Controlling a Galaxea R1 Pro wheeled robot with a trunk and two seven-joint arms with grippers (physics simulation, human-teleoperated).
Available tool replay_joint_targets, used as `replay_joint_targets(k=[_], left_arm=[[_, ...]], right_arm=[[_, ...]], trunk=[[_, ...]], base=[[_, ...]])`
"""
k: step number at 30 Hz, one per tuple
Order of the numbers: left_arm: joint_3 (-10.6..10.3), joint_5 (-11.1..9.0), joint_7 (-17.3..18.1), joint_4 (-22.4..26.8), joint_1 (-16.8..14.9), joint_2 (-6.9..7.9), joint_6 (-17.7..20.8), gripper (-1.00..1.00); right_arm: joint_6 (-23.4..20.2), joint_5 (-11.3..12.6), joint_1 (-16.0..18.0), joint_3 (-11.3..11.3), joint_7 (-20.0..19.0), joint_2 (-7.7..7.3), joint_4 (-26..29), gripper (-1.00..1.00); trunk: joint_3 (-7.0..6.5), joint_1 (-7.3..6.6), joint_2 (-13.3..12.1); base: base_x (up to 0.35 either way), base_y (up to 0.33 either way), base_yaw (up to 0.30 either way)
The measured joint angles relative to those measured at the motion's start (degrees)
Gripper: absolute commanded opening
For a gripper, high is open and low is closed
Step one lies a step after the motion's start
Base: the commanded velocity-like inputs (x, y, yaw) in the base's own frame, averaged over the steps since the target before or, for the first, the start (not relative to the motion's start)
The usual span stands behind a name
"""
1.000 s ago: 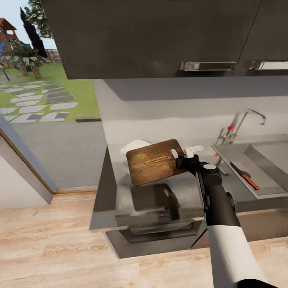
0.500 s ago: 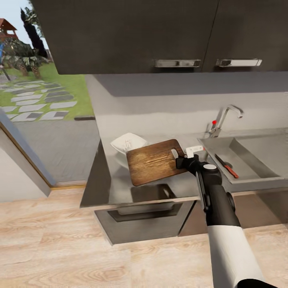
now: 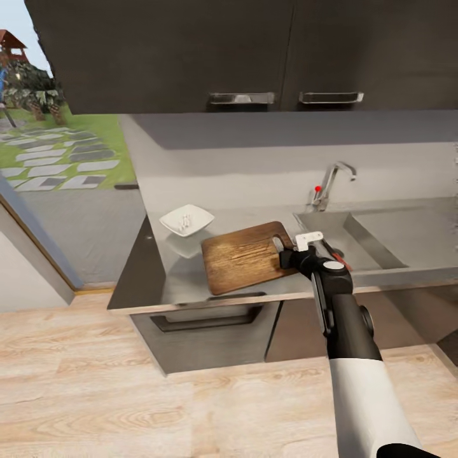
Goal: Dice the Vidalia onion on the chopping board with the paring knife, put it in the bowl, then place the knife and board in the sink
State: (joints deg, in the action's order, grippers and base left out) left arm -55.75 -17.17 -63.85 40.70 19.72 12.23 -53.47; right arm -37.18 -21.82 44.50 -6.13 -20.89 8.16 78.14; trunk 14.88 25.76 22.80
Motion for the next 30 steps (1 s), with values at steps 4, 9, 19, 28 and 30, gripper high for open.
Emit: replay_joint_targets(k=[4,9,19,28,30], left_arm=[[0.01,0.03,0.0,0.0,0.0,-0.01,0.0,1.0],[0.01,-0.01,0.0,0.0,0.0,0.0,0.0,1.0],[0.01,0.0,0.0,0.0,0.0,-0.01,0.0,1.0],[0.01,-0.04,0.0,0.0,0.0,-0.01,0.0,1.0],[0.01,-0.04,0.0,0.0,0.0,-0.01,0.0,1.0]], right_arm=[[0.06,-0.26,0.0,-1.99,0.17,0.26,0.0,-1.0],[0.04,-0.2,0.0,-5.75,1.43,0.42,0.0,-1.0],[1.68,-0.2,0.01,-6.19,13.4,1.77,-0.03,-1.0],[6.71,7.13,0.01,-6.29,24.12,1.79,-0.05,-1.0],[7.02,10.14,0.01,-6.26,27.25,1.79,-0.06,-1.0]], trunk=[[0.0,-0.01,0.0],[0.0,-0.01,-0.01],[-0.01,-0.01,0.0],[0.0,-0.01,0.0],[0.0,-0.02,0.0]], base=[[-0.02,-0.315,0.0],[-0.003,-0.316,0.0],[0.0,-0.316,0.0],[0.0,-0.316,0.0],[0.02,-0.315,0.0]])
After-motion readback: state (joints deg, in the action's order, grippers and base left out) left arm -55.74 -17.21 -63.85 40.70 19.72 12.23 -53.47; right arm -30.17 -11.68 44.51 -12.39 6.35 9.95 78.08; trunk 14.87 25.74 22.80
